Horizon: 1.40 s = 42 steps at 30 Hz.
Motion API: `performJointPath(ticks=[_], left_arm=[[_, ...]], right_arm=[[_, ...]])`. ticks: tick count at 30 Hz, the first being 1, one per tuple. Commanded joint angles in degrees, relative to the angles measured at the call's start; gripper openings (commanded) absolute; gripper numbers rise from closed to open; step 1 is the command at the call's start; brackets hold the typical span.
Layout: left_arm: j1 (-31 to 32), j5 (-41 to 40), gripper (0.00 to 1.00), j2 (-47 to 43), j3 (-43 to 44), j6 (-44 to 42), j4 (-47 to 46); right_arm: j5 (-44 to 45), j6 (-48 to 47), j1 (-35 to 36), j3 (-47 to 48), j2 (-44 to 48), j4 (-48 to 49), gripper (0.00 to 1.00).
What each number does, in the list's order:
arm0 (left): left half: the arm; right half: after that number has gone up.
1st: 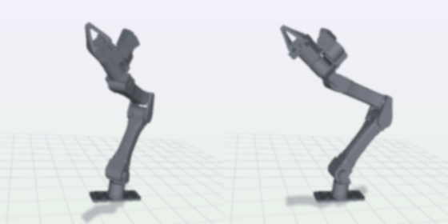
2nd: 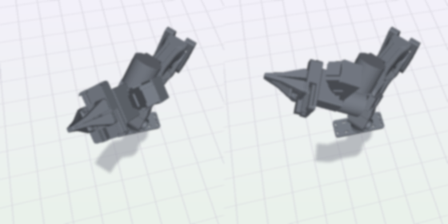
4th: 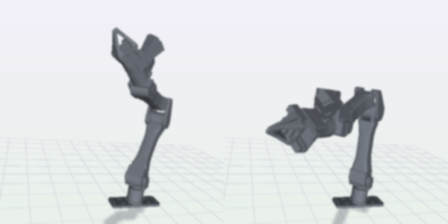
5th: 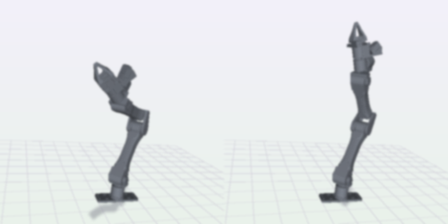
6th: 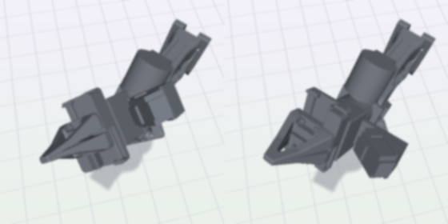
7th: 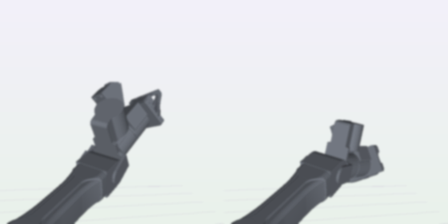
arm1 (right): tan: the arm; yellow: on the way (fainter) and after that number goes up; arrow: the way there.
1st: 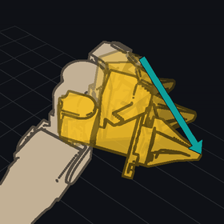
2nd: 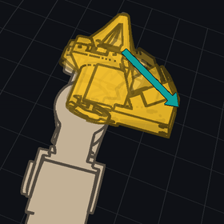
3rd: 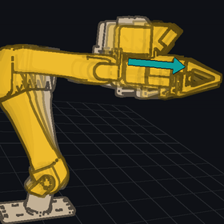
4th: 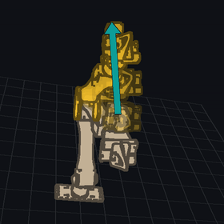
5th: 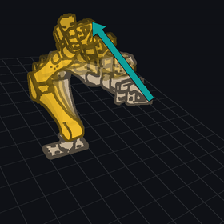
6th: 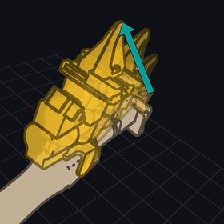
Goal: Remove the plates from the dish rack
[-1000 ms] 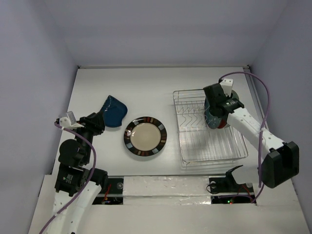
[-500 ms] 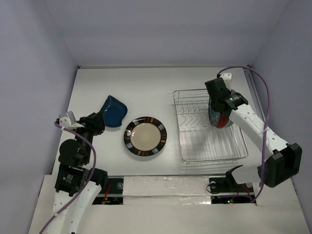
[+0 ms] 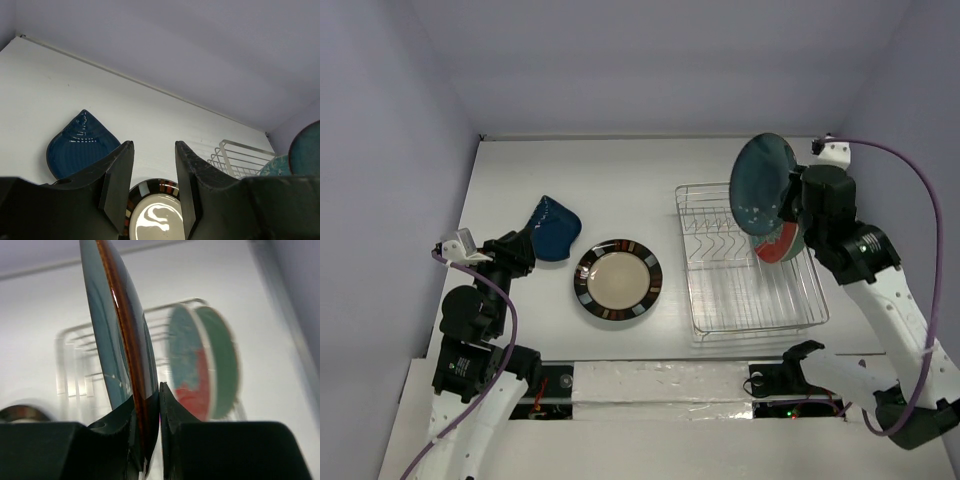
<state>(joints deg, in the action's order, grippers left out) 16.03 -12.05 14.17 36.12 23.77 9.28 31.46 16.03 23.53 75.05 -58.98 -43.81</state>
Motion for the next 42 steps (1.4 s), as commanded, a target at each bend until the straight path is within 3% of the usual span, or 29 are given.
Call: performJointPath(ticks=[1,2,6,11,15,23,28,42], left_arm=[[-0.30,0.19,0.35,0.33,-0.26,0.14,-2.33],[-0.30,0.19,0.35,0.41,-0.26,0.14,-2.33],[-0.30,0.19,0.35,1.03,-0.26,0.05,-2.25],[-0.30,0.19,0.35,1.21,-0.35,0.14,-2.25],[-0.30,0.19,0.35,1.21,-0.26,0.14,-2.25],[-0.30,0.19,0.34,2.00,-0.26,0.14,-2.07],[-0.30,0.19,0.21,2.00,-0.26,0.23,-1.98],[-0.30,0.19,0.23,1.65,-0.35,0.31,-2.07]], right_arm=[[-19.55,5.23,1.08,-3.12,3.87,20.06,0.00],[-28.30,6.28,1.60,-4.46,3.70,24.69,0.00],[-40.84,12.43,5.73,-8.95,-0.77,34.13,0.00],[-43.76,15.52,15.73,-8.95,-11.30,41.32,0.00],[-47.79,19.55,19.19,-10.62,-17.90,48.81,0.00],[-50.01,23.60,21.30,-13.96,-26.80,56.55,0.00],[-49.83,24.75,21.82,-15.89,-28.20,58.84,0.00],[-50.45,29.32,21.82,-20.55,-31.37,65.08,0.00]])
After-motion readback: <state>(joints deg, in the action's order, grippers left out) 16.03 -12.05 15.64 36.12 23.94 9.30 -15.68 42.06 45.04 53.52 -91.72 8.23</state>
